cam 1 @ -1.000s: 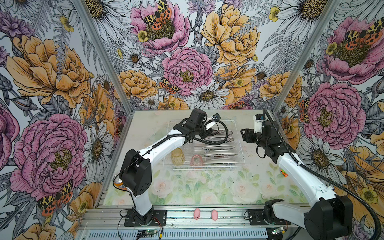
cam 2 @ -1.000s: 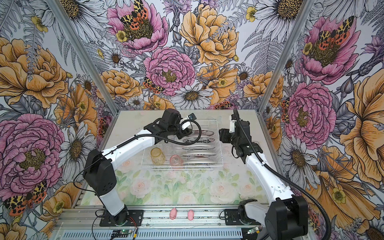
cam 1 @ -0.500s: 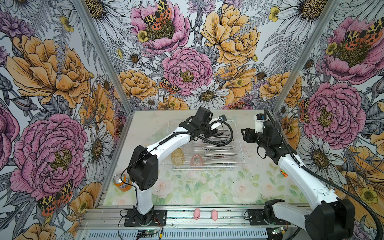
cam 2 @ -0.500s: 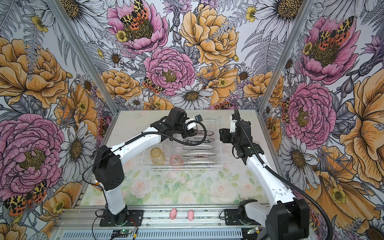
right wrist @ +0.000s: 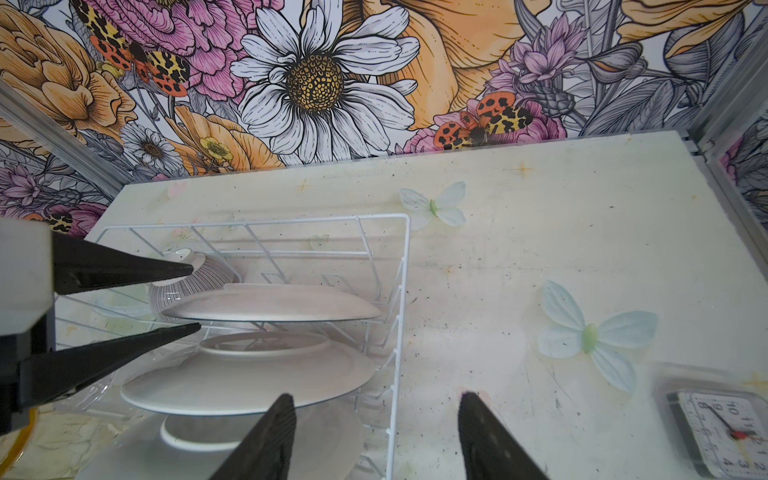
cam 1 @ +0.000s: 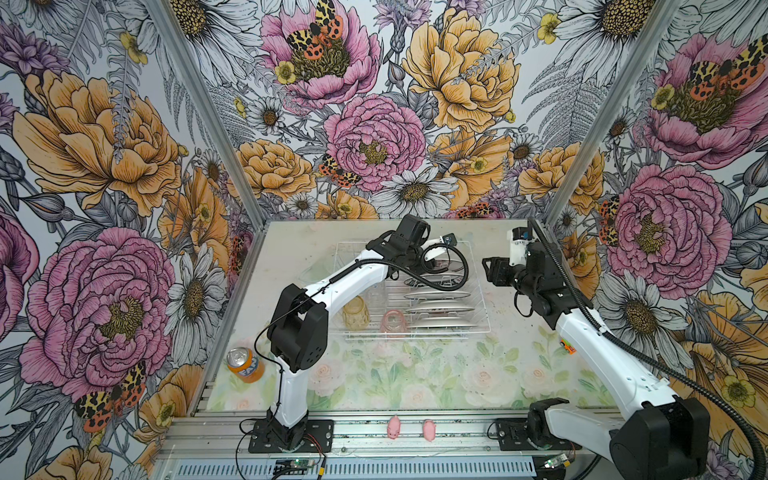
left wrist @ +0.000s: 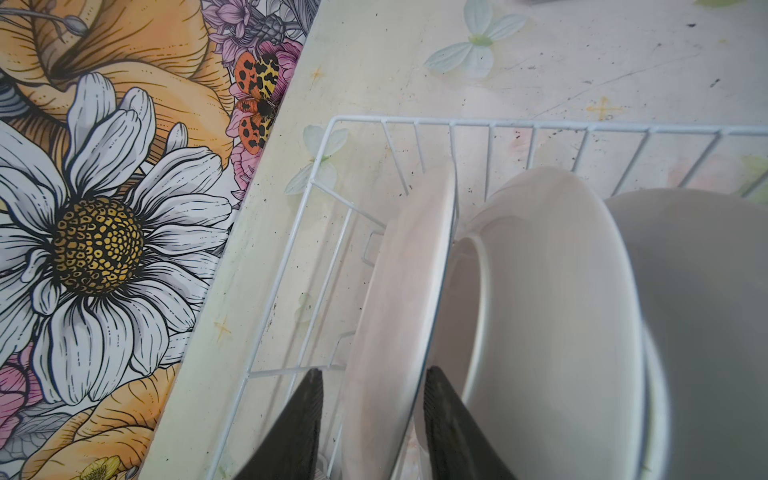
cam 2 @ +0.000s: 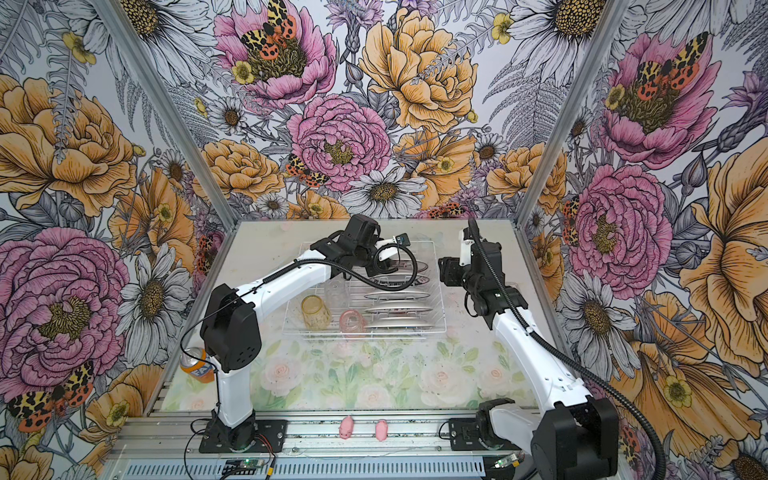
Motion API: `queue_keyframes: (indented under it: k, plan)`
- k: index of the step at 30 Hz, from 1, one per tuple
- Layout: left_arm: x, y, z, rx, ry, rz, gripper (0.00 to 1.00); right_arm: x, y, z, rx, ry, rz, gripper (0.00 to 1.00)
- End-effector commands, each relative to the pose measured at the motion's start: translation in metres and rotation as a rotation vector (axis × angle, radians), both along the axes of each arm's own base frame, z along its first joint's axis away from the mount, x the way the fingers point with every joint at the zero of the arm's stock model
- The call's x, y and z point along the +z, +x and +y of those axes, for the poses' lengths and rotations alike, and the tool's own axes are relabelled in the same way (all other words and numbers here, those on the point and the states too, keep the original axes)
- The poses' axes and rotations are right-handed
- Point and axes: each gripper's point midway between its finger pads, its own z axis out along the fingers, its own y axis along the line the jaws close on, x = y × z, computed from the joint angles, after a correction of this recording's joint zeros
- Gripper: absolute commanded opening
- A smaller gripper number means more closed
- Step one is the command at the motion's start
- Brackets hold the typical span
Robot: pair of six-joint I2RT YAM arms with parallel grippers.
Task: Unload the mixed dishes from the dish rack
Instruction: 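Grasp the red-printed white plate at the rack's far end with left gripper, lift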
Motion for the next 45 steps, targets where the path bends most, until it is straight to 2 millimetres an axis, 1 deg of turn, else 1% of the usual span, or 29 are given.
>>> queue_keyframes:
  k: [1, 5, 9, 12, 17, 25, 26, 29, 35, 38, 40, 45]
  plan:
    - [-0.008, 0.003, -0.006, -0.026, 0.048, -0.011, 0.39, 0.019, 0.000, 0.000, 0.004, -0.010, -0.050, 0.64]
    - [-0.015, 0.009, -0.005, -0.031, 0.096, -0.018, 0.38, 0.019, -0.001, 0.000, 0.005, -0.014, -0.052, 0.65]
    - [-0.019, 0.014, -0.003, -0.027, 0.130, -0.036, 0.33, 0.020, -0.001, -0.001, 0.005, -0.017, -0.055, 0.65]
    - [-0.019, 0.017, -0.003, -0.022, 0.137, -0.046, 0.29, 0.020, -0.001, -0.001, 0.005, -0.017, -0.055, 0.65]
    - [-0.019, 0.025, 0.001, 0.007, 0.159, -0.073, 0.20, 0.019, -0.001, 0.000, 0.008, -0.014, -0.051, 0.65]
    - [-0.013, 0.036, 0.002, 0.044, 0.156, -0.156, 0.09, 0.015, 0.001, 0.001, 0.010, -0.013, -0.041, 0.65]
    - [-0.012, 0.037, 0.003, 0.049, 0.154, -0.166, 0.05, 0.014, 0.001, 0.001, 0.009, -0.015, -0.038, 0.65]
    - [-0.011, 0.041, 0.003, 0.057, 0.154, -0.186, 0.00, 0.013, 0.001, 0.000, 0.009, -0.018, -0.037, 0.64]
    - [-0.008, 0.043, 0.001, 0.060, 0.135, -0.195, 0.00, 0.014, 0.001, -0.001, 0.007, -0.022, -0.039, 0.64]
    - [0.003, 0.046, 0.003, 0.083, 0.103, -0.222, 0.00, 0.014, 0.001, -0.001, 0.007, -0.024, -0.040, 0.64]
    - [0.015, 0.049, 0.005, 0.106, 0.069, -0.244, 0.00, 0.015, 0.001, -0.001, 0.008, -0.025, -0.042, 0.64]
    - [0.054, 0.048, 0.012, 0.150, -0.017, -0.314, 0.00, 0.017, 0.001, -0.001, 0.009, -0.026, -0.048, 0.64]
